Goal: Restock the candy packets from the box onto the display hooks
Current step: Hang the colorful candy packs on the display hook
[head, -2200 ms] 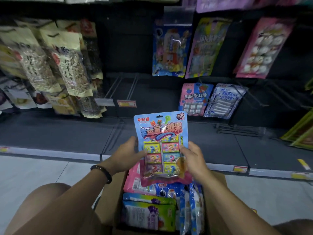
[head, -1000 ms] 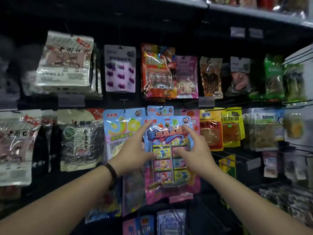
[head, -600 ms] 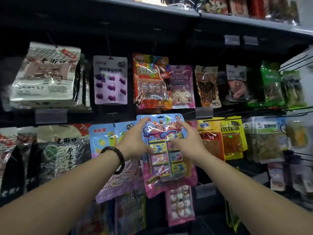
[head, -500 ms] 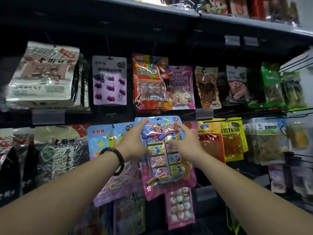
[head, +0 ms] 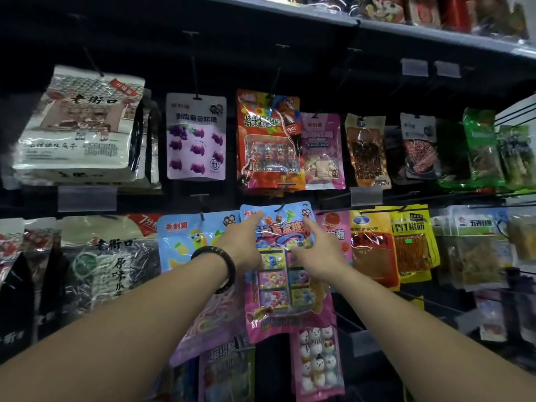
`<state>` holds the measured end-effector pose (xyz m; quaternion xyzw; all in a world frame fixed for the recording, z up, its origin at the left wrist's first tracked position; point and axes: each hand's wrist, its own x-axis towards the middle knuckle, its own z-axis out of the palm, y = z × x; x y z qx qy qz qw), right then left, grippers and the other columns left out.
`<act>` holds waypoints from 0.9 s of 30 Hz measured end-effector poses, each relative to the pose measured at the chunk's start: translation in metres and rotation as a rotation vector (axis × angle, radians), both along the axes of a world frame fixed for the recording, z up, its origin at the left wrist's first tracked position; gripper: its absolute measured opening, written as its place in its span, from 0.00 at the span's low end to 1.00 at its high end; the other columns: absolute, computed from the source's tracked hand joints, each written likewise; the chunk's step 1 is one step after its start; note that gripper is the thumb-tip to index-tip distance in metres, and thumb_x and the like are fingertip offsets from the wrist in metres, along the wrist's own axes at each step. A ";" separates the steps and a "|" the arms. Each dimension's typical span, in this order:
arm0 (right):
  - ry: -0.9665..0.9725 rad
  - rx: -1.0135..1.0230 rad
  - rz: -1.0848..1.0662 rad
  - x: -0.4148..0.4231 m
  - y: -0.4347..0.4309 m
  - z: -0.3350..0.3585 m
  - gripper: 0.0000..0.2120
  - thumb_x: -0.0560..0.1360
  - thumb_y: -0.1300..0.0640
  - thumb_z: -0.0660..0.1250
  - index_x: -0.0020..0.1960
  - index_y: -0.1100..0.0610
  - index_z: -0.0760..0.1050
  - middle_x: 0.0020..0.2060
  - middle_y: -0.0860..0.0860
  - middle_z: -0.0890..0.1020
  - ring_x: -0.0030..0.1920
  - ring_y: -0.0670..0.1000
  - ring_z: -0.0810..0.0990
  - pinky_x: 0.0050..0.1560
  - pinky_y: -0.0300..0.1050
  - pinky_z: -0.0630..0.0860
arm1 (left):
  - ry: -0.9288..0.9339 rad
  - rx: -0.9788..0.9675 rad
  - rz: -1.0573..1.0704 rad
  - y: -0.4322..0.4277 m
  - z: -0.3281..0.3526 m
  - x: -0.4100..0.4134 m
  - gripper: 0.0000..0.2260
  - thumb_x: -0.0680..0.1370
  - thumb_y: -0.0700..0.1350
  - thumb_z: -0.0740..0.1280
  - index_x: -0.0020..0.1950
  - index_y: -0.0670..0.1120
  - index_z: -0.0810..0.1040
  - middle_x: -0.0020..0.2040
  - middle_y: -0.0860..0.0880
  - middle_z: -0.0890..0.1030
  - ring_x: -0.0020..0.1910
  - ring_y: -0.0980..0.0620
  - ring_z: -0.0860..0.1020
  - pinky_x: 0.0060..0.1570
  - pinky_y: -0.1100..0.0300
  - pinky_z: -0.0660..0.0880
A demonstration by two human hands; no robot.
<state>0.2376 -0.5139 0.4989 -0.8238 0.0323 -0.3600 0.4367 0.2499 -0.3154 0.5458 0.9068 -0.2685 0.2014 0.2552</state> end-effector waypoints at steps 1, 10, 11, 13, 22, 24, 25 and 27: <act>0.010 -0.025 -0.018 0.003 0.000 0.000 0.41 0.79 0.54 0.74 0.83 0.35 0.55 0.80 0.56 0.64 0.36 0.52 0.83 0.32 0.42 0.79 | -0.004 0.012 0.008 -0.001 0.000 0.003 0.53 0.73 0.39 0.80 0.85 0.60 0.49 0.73 0.40 0.74 0.45 0.42 0.82 0.39 0.52 0.81; 0.151 -0.123 -0.066 0.002 0.006 0.001 0.48 0.77 0.48 0.75 0.81 0.28 0.44 0.85 0.56 0.50 0.66 0.67 0.77 0.64 0.59 0.80 | -0.001 0.082 0.009 0.003 -0.008 0.012 0.52 0.75 0.40 0.76 0.83 0.66 0.43 0.48 0.42 0.82 0.32 0.47 0.79 0.39 0.47 0.86; 0.156 -0.151 -0.076 -0.003 0.008 -0.002 0.46 0.79 0.48 0.74 0.83 0.31 0.45 0.85 0.55 0.48 0.72 0.67 0.72 0.66 0.57 0.77 | 0.014 0.072 -0.008 0.005 -0.009 0.011 0.52 0.76 0.40 0.76 0.83 0.66 0.43 0.45 0.43 0.82 0.32 0.47 0.78 0.38 0.47 0.86; 0.148 -0.223 -0.117 -0.013 0.013 -0.008 0.44 0.82 0.49 0.71 0.84 0.33 0.45 0.84 0.55 0.48 0.80 0.66 0.63 0.72 0.57 0.71 | 0.042 0.049 -0.053 0.009 -0.014 0.003 0.51 0.76 0.41 0.76 0.84 0.65 0.44 0.43 0.45 0.81 0.30 0.49 0.78 0.33 0.53 0.84; 0.154 -0.361 -0.117 -0.079 0.045 -0.055 0.36 0.81 0.51 0.70 0.83 0.43 0.56 0.79 0.50 0.58 0.77 0.56 0.66 0.62 0.45 0.74 | -0.030 0.109 -0.150 0.048 -0.059 -0.047 0.39 0.77 0.50 0.76 0.82 0.61 0.59 0.63 0.48 0.80 0.39 0.57 0.78 0.35 0.67 0.73; 0.183 -0.371 -0.091 -0.100 0.056 -0.073 0.31 0.81 0.49 0.69 0.81 0.47 0.62 0.76 0.50 0.64 0.71 0.52 0.70 0.62 0.44 0.72 | -0.026 0.115 -0.177 0.068 -0.074 -0.062 0.24 0.77 0.53 0.75 0.71 0.59 0.71 0.58 0.55 0.81 0.46 0.60 0.78 0.44 0.64 0.76; 0.190 -0.373 -0.073 -0.110 0.062 -0.083 0.28 0.80 0.49 0.69 0.78 0.47 0.66 0.73 0.50 0.68 0.70 0.52 0.71 0.65 0.47 0.73 | -0.011 0.126 -0.188 0.079 -0.084 -0.068 0.21 0.77 0.55 0.75 0.68 0.58 0.75 0.56 0.56 0.81 0.49 0.59 0.80 0.50 0.61 0.79; 0.215 -0.372 -0.027 -0.128 0.076 -0.109 0.23 0.79 0.48 0.70 0.73 0.47 0.72 0.67 0.47 0.73 0.69 0.51 0.74 0.68 0.49 0.73 | -0.003 0.173 -0.220 0.102 -0.110 -0.083 0.17 0.76 0.57 0.74 0.63 0.56 0.81 0.54 0.58 0.83 0.50 0.61 0.80 0.55 0.63 0.78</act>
